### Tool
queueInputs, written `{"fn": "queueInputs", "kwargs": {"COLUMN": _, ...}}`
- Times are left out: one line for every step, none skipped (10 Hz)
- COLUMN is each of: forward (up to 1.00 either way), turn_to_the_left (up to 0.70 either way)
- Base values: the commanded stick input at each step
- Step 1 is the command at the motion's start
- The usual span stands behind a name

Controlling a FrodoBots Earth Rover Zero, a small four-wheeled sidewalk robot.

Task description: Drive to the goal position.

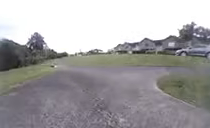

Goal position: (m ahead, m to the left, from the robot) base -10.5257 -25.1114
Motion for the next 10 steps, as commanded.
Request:
{"fn": "queueInputs", "kwargs": {"forward": 0.7, "turn_to_the_left": -0.35}}
{"fn": "queueInputs", "kwargs": {"forward": 0.7, "turn_to_the_left": -0.35}}
{"fn": "queueInputs", "kwargs": {"forward": 0.7, "turn_to_the_left": -0.35}}
{"fn": "queueInputs", "kwargs": {"forward": 0.7, "turn_to_the_left": -0.35}}
{"fn": "queueInputs", "kwargs": {"forward": 0.7, "turn_to_the_left": -0.35}}
{"fn": "queueInputs", "kwargs": {"forward": 0.7, "turn_to_the_left": -0.35}}
{"fn": "queueInputs", "kwargs": {"forward": 0.7, "turn_to_the_left": -0.35}}
{"fn": "queueInputs", "kwargs": {"forward": 0.7, "turn_to_the_left": -0.02}}
{"fn": "queueInputs", "kwargs": {"forward": 0.7, "turn_to_the_left": -0.01}}
{"fn": "queueInputs", "kwargs": {"forward": 0.7, "turn_to_the_left": 0.0}}
